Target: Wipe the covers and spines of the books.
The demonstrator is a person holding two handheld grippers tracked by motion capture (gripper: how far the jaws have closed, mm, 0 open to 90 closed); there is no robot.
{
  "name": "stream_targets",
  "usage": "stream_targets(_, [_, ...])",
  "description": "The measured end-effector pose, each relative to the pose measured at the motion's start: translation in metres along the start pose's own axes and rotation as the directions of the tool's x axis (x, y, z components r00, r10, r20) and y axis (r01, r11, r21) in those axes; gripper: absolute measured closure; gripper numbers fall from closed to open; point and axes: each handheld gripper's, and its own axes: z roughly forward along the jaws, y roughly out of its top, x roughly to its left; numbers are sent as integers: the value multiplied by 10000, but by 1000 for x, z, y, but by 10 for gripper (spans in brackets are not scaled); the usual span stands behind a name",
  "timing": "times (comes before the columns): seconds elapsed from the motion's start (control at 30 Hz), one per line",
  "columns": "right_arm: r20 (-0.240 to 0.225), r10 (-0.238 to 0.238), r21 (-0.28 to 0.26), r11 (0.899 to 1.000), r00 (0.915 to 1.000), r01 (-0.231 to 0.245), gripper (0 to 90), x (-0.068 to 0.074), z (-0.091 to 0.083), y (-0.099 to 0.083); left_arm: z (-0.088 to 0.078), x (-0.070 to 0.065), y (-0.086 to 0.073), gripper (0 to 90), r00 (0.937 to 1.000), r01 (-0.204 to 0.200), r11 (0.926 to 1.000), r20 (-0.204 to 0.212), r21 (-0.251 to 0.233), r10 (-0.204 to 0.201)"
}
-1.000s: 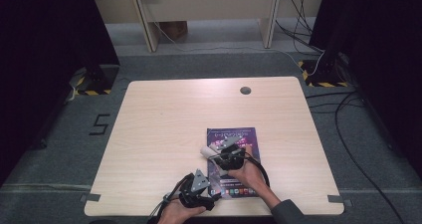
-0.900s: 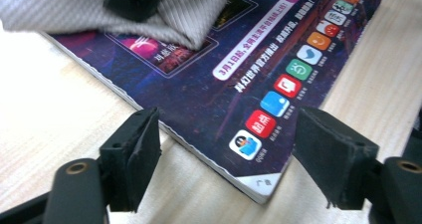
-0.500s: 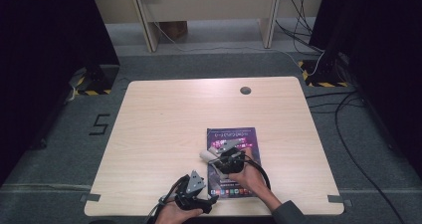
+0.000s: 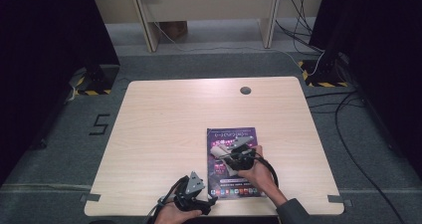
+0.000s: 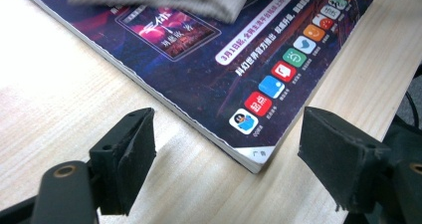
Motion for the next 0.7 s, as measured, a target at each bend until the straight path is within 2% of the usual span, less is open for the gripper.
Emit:
stream_targets(0.23, [470, 712, -51, 9975, 9964, -711, 749, -24, -16, -19, 0, 0, -1, 214, 10000, 12, 10000, 11, 4, -12])
stream_targets(0.47, [998, 1375, -105, 9905, 9855, -1372, 750, -42, -32, -36, -2, 1, -1, 214, 10000, 41, 10000, -17, -8, -41])
stream_targets(0.7, [1247, 1669, -175, 9860, 9780, -1661, 753, -49, -42, -49, -1, 1, -2, 215, 10000, 45, 10000, 17, 14, -45])
